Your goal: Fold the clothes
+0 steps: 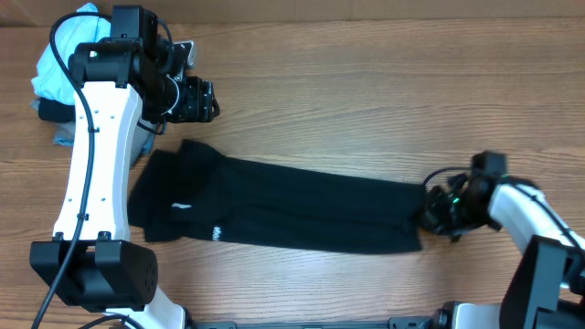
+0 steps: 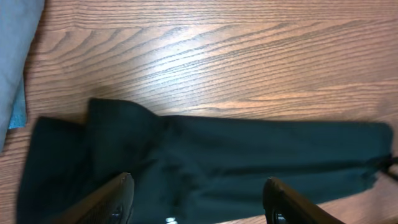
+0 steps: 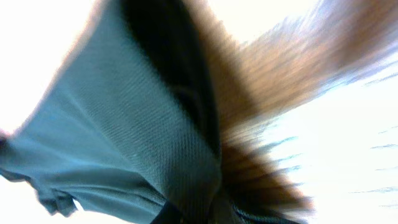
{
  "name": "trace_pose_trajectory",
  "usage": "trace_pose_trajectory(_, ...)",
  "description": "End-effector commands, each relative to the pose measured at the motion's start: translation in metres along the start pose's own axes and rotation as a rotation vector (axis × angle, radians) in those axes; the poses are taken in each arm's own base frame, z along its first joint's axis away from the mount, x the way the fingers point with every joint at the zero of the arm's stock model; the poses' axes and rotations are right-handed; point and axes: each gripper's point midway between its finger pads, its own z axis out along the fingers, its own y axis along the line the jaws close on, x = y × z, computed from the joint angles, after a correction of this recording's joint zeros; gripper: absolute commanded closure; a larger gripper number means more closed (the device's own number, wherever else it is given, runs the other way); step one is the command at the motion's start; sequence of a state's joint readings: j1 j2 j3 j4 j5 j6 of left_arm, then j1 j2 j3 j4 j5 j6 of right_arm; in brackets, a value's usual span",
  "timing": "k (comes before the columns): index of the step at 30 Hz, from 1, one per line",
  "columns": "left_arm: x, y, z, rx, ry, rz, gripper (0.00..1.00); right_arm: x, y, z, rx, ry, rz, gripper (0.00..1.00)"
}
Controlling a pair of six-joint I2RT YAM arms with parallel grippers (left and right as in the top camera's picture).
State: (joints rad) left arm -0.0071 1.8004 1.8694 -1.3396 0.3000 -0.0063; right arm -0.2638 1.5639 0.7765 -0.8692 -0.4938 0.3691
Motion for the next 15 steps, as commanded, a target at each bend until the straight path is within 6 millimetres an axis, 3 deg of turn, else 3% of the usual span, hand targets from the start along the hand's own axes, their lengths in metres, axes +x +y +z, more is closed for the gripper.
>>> trace_pose_trajectory(1,-0.003,-0.011,-0.018,0.018,-0.048,0.045,0.31,-0.047,0.002,-0.042,0.033,-0.156,0.003,0.96)
trace_pose_trajectory(5,-0.003,-0.011,-0.018,0.018,-0.047,0.045,0.31,-0.079,0.000,-0.087,0.042,-0.268,0.054,0.96)
trace_pose_trajectory(9,-0.001,-0.011,-0.018,0.018,-0.041,0.043,0.31,-0.096,0.003,-0.123,0.037,-0.338,0.060,0.96)
trace_pose_trajectory(11,-0.001,-0.011,-0.018,0.018,-0.041,0.043,0.31,-0.097,0.008,-0.130,0.033,-0.345,0.037,0.96)
trace_pose_trajectory(15,-0.002,-0.013,-0.018,0.032,-0.044,0.044,0.31,-0.083,0.034,-0.118,-0.006,-0.289,-0.051,0.96)
